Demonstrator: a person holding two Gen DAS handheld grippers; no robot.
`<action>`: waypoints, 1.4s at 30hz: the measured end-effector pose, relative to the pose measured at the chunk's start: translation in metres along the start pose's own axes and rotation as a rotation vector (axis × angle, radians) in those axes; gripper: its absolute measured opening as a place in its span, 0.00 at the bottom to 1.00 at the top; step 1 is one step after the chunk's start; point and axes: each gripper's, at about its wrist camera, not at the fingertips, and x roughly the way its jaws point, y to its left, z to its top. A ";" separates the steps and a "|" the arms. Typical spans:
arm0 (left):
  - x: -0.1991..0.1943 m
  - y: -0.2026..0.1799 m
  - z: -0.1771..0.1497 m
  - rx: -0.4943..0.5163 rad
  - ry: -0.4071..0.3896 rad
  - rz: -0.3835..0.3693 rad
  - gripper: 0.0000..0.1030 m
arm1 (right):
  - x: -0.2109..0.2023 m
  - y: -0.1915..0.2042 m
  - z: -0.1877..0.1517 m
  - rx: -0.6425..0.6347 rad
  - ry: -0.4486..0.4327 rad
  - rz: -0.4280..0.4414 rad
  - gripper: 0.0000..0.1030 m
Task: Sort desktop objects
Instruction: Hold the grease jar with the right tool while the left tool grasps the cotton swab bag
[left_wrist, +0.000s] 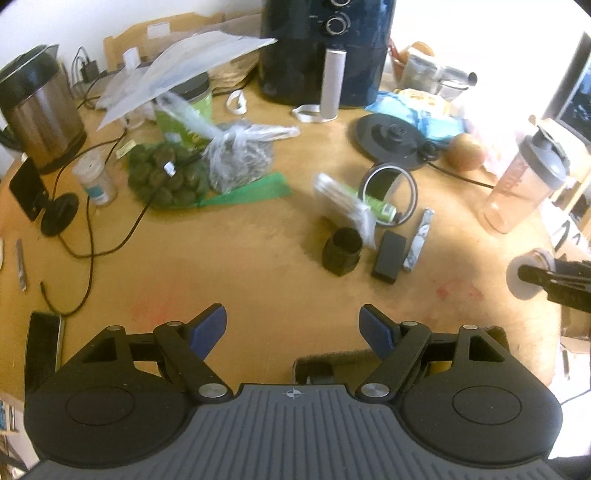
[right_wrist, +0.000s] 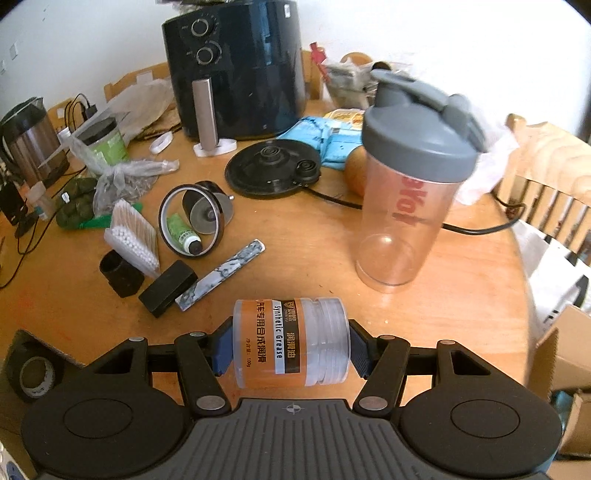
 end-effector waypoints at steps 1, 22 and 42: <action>0.000 -0.001 0.002 0.007 -0.006 -0.006 0.77 | -0.004 0.000 -0.001 0.004 -0.003 -0.005 0.62; 0.050 -0.008 0.065 -0.023 0.020 -0.137 0.76 | -0.043 -0.002 -0.019 0.050 -0.024 -0.039 0.62; 0.141 -0.001 0.118 -0.285 0.216 -0.162 0.60 | -0.043 -0.028 -0.035 0.099 0.006 -0.034 0.62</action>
